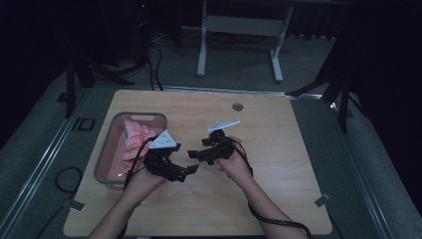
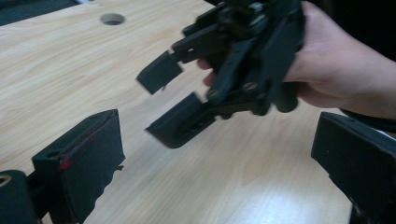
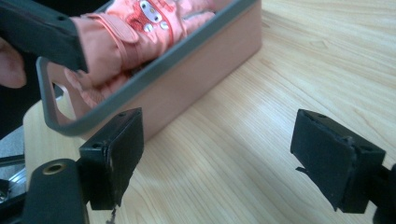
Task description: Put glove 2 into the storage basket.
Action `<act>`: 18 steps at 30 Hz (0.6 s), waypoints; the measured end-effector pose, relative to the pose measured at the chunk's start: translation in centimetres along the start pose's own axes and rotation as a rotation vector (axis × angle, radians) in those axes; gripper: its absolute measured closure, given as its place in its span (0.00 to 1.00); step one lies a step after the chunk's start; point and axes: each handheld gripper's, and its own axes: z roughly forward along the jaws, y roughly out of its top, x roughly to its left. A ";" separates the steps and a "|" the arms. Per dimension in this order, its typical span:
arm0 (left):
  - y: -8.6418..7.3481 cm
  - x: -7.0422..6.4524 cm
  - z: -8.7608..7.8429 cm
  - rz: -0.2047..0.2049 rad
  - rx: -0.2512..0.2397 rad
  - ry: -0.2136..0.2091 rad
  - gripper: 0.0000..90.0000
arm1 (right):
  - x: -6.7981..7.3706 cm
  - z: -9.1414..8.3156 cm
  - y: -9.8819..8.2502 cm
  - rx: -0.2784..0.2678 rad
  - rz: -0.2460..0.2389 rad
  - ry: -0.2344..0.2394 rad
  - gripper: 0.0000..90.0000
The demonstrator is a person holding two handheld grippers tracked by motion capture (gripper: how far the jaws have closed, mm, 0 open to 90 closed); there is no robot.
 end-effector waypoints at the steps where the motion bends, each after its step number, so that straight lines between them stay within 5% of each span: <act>1: 0.0 -0.3 0.2 0.002 -0.001 -0.009 0.03 | -0.1 -0.1 -0.3 0.003 0.000 0.000 0.19; 8: -0.4 -1.9 1.6 0.054 0.028 -0.046 0.03 | -1.0 -0.6 -2.1 0.021 -0.009 -0.003 0.19; 18: -1.8 -2.9 4.0 0.062 0.049 -0.093 0.03 | -2.2 -1.4 -4.5 0.035 -0.017 -0.020 0.19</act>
